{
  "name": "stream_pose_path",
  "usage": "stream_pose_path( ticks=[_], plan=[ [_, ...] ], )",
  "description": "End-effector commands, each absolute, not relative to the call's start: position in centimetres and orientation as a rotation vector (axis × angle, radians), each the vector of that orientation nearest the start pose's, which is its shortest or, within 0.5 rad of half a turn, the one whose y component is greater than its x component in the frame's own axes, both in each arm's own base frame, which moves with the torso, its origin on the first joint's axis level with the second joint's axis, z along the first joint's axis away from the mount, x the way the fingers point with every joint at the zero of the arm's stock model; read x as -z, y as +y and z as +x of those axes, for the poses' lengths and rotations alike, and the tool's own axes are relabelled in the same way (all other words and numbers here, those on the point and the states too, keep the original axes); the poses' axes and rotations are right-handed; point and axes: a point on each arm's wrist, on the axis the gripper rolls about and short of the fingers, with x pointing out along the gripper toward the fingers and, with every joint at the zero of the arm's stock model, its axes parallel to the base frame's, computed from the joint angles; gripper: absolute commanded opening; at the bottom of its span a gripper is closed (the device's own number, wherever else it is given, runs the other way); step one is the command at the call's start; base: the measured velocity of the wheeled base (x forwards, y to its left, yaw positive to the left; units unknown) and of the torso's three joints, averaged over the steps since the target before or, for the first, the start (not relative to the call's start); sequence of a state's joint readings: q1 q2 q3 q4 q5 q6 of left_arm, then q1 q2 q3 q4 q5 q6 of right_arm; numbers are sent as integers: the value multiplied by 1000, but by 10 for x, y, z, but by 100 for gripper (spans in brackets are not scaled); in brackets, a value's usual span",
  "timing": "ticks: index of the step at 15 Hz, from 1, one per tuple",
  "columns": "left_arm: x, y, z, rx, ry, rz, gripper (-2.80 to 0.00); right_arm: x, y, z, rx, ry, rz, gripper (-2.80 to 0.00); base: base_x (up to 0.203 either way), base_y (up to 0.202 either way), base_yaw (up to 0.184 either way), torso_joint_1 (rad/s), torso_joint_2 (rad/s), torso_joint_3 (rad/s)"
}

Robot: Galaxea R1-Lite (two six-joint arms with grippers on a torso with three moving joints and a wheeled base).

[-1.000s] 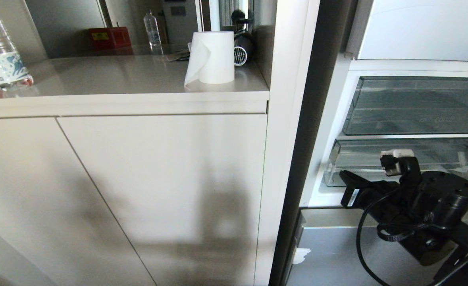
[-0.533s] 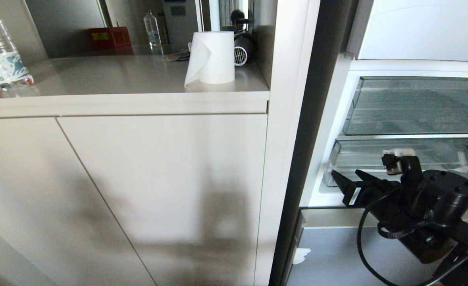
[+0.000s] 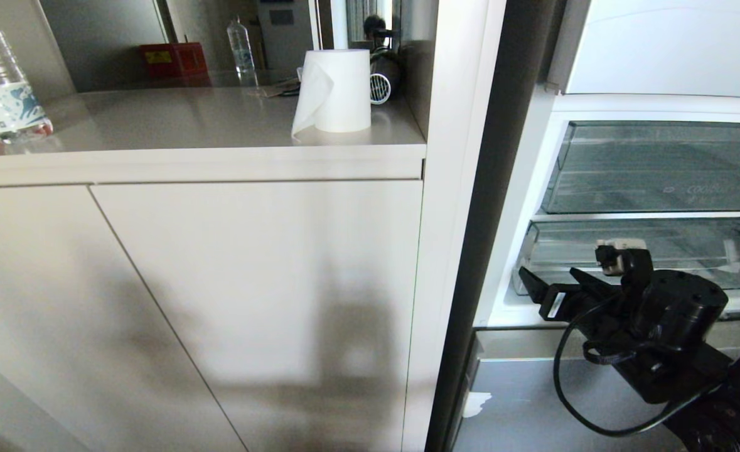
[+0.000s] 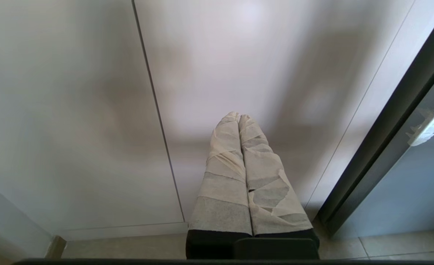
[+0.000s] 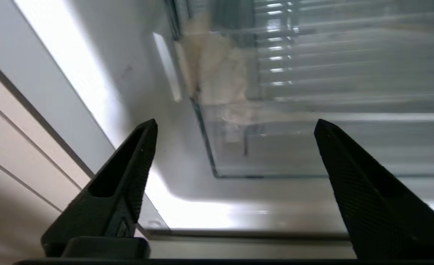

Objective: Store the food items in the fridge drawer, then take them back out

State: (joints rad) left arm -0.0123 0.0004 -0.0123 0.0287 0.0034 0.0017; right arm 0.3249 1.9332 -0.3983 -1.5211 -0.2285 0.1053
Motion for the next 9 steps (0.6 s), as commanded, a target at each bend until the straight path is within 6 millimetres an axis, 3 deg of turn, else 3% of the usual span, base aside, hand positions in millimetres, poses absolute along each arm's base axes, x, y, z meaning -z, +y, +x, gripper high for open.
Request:
stream_pose_path(
  ticks=[1,9],
  plan=[
    [-76,0,-24,9,17,2,-280,-109,89,281,-95,0,106,0,0,0,0,0,0,0],
    [-76,0,-24,8,17,2,-280,-117,92,289,-95,-45,83,0,0,0,0,0,0,0]
  ],
)
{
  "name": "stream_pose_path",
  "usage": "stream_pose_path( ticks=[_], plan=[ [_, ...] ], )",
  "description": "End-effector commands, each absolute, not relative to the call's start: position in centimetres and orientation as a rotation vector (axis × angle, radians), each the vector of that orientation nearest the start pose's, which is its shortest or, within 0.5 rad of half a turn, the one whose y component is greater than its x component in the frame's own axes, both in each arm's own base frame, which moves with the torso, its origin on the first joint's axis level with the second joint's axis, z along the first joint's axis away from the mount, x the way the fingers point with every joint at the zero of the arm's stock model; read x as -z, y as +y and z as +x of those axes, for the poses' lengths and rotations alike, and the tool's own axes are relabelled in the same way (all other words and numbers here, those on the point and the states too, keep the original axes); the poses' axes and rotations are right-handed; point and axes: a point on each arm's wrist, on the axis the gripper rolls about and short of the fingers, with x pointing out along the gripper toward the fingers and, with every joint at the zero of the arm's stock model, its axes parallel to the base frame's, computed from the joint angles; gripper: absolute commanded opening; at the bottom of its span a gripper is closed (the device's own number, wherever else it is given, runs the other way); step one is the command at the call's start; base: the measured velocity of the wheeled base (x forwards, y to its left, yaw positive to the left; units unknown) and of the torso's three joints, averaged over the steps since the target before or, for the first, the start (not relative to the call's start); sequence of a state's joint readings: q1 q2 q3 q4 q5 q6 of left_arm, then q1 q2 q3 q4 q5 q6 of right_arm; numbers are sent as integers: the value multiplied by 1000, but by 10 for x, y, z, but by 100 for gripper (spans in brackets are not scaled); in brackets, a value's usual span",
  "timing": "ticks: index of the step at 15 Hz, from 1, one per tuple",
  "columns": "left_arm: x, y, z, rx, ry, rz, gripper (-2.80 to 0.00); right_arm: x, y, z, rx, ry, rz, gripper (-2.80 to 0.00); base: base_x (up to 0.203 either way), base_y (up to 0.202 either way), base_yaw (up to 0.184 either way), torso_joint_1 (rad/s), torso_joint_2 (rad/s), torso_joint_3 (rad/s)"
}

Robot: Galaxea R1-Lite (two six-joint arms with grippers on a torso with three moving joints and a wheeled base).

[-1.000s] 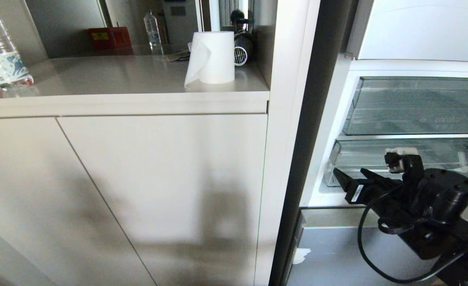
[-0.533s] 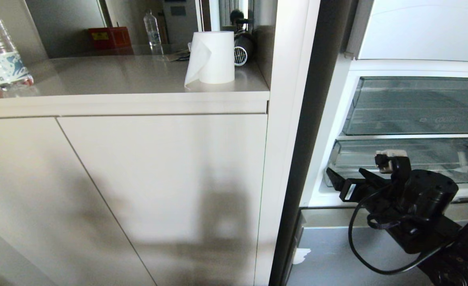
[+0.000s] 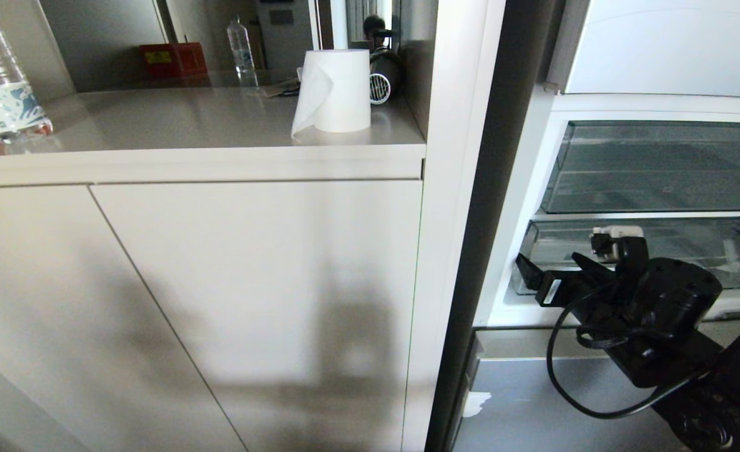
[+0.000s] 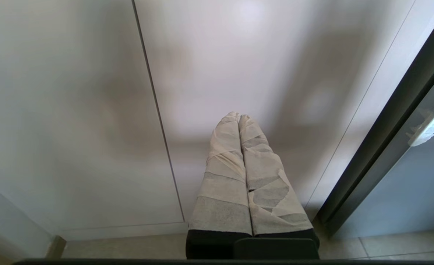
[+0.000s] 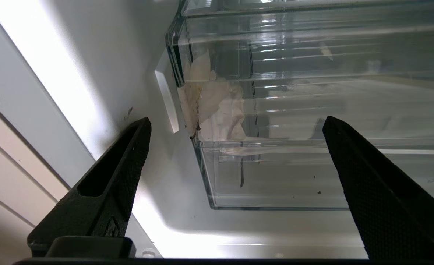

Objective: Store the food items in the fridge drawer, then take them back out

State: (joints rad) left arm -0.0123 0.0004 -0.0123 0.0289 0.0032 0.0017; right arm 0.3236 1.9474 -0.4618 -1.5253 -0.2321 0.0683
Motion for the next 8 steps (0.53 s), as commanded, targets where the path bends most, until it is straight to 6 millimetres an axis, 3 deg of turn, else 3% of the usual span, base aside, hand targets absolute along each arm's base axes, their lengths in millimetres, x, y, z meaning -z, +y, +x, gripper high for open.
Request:
stream_pose_path(
  ticks=[1,8],
  plan=[
    [-76,0,-24,9,17,2,-280,-117,92,290,-94,-48,82,0,0,0,0,0,0,0],
    [-76,0,-24,8,17,2,-280,-120,94,295,-93,-68,86,0,0,0,0,0,0,0]
  ],
)
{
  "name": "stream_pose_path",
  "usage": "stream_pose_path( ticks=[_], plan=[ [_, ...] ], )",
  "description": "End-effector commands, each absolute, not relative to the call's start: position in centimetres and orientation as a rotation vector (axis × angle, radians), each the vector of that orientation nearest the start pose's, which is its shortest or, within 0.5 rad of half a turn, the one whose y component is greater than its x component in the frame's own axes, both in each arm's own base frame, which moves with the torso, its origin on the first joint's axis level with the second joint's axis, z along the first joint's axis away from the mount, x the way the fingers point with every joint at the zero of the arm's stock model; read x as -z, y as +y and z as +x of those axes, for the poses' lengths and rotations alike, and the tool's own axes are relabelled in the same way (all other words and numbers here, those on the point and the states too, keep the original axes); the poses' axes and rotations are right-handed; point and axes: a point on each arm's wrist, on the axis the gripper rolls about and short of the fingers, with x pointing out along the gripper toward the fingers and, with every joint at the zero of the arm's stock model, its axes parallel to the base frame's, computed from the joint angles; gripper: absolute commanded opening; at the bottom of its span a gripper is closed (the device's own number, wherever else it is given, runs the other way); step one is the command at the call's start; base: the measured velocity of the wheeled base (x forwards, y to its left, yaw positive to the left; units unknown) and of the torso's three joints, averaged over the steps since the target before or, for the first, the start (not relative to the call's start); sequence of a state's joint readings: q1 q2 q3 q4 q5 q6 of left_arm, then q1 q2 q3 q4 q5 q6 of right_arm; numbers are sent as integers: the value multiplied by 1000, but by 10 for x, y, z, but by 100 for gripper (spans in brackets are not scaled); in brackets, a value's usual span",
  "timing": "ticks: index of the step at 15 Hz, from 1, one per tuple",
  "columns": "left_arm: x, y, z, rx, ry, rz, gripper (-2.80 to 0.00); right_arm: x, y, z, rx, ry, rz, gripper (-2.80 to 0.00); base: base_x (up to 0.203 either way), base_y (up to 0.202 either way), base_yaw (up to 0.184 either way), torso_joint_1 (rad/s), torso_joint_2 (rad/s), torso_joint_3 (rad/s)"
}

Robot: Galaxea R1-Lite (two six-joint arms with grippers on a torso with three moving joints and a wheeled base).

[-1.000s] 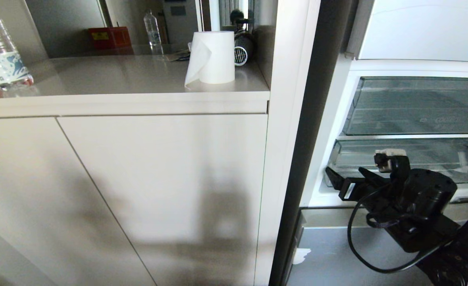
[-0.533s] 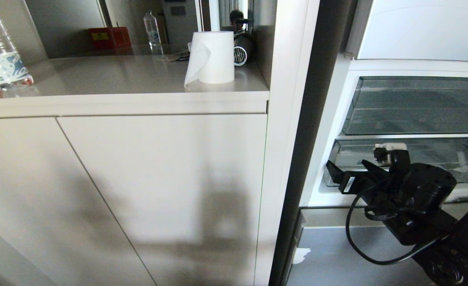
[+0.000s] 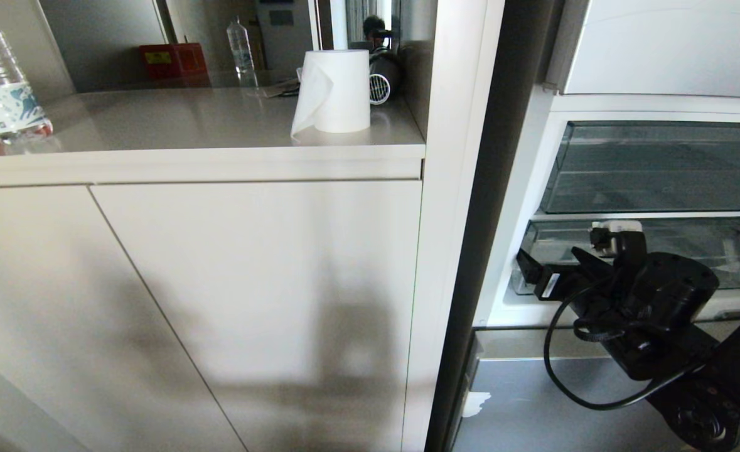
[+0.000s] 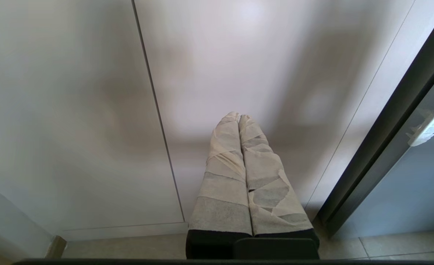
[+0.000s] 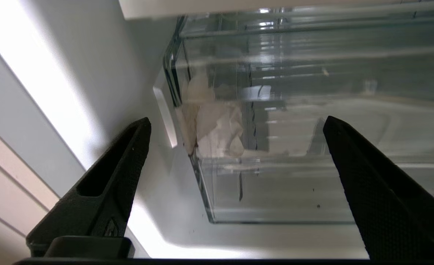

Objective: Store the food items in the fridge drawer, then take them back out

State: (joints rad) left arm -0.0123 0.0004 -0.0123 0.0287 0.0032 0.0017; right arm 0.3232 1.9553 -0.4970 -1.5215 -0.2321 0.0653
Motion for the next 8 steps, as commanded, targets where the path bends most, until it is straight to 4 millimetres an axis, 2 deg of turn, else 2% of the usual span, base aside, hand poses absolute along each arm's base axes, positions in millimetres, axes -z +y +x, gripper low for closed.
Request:
stream_pose_path(
  ticks=[1,5,8],
  plan=[
    [-76,0,-24,8,17,2,-280,-121,94,296,-93,-73,88,-280,0,0,0,0,0,0],
    [-76,0,-24,8,17,2,-280,-119,97,298,-100,-69,85,-280,0,0,0,0,0,0],
    [-76,0,-24,9,17,2,-280,-115,109,298,-134,-61,57,-280,0,0,0,0,0,0]
  ],
)
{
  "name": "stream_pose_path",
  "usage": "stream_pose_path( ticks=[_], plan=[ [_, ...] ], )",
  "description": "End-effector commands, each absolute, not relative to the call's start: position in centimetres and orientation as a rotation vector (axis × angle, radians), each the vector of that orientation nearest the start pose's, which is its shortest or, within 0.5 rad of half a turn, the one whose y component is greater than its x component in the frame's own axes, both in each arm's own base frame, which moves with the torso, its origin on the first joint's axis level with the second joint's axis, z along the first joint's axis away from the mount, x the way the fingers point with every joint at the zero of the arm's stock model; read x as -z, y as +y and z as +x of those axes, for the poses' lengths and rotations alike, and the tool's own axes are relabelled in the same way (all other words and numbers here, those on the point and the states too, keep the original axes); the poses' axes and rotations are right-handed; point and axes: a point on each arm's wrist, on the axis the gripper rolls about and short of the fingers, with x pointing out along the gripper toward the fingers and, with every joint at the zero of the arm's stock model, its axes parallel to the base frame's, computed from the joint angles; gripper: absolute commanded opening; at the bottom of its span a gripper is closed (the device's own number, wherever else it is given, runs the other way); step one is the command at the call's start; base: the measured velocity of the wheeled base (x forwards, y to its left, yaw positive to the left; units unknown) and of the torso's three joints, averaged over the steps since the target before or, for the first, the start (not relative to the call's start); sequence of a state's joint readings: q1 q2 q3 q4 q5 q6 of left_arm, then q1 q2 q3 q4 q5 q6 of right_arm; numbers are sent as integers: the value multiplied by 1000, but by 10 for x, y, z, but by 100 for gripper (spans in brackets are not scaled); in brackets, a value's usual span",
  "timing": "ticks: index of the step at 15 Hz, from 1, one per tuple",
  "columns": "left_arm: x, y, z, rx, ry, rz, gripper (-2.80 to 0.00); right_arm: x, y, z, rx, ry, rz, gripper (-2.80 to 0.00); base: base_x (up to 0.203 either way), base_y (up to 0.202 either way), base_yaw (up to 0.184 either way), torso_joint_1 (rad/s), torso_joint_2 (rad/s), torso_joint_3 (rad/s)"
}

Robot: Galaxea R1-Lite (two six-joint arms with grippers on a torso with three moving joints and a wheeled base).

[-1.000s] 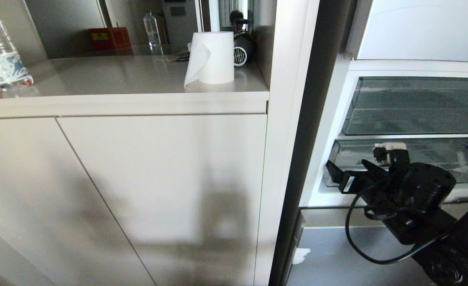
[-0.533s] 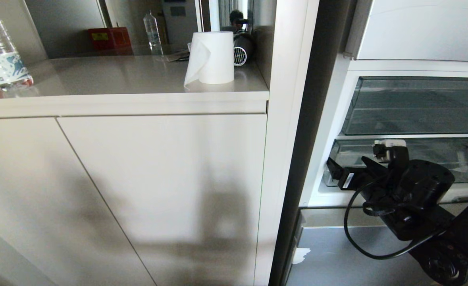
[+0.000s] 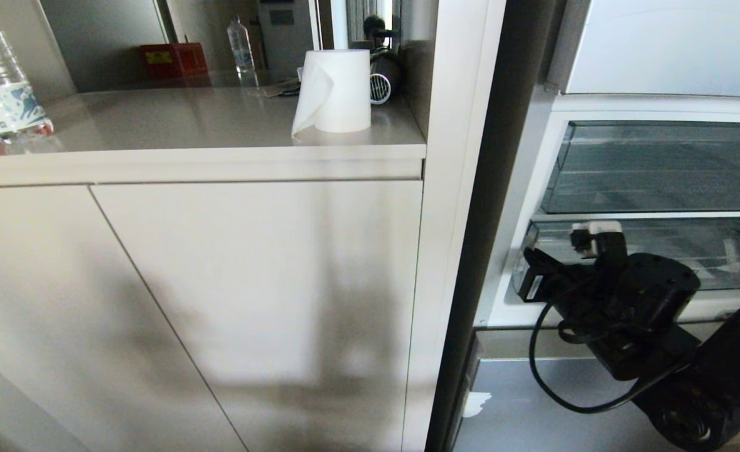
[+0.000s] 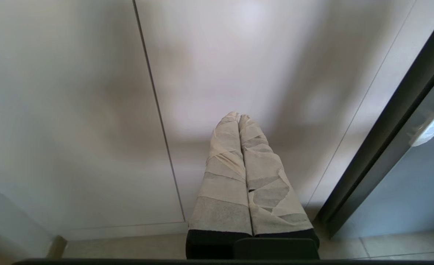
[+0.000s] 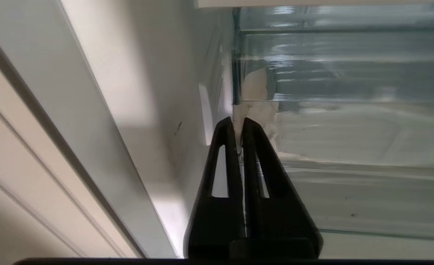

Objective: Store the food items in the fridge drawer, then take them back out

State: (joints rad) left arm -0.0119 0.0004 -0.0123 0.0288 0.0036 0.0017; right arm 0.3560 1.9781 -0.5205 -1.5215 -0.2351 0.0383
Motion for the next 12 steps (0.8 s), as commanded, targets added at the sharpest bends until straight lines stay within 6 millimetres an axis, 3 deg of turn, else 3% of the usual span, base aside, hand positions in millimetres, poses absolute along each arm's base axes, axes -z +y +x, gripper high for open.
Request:
stream_pose_path(
  ticks=[1,6,12],
  plan=[
    [-76,0,-24,8,17,2,-280,-115,112,298,-141,-62,57,-280,0,0,0,0,0,0],
    [-76,0,-24,9,17,2,-280,-117,115,290,-155,-59,57,-280,0,0,0,0,0,0],
    [-76,0,-24,9,17,2,-280,-119,106,253,-177,-15,53,-280,0,0,0,0,0,0]
  ],
)
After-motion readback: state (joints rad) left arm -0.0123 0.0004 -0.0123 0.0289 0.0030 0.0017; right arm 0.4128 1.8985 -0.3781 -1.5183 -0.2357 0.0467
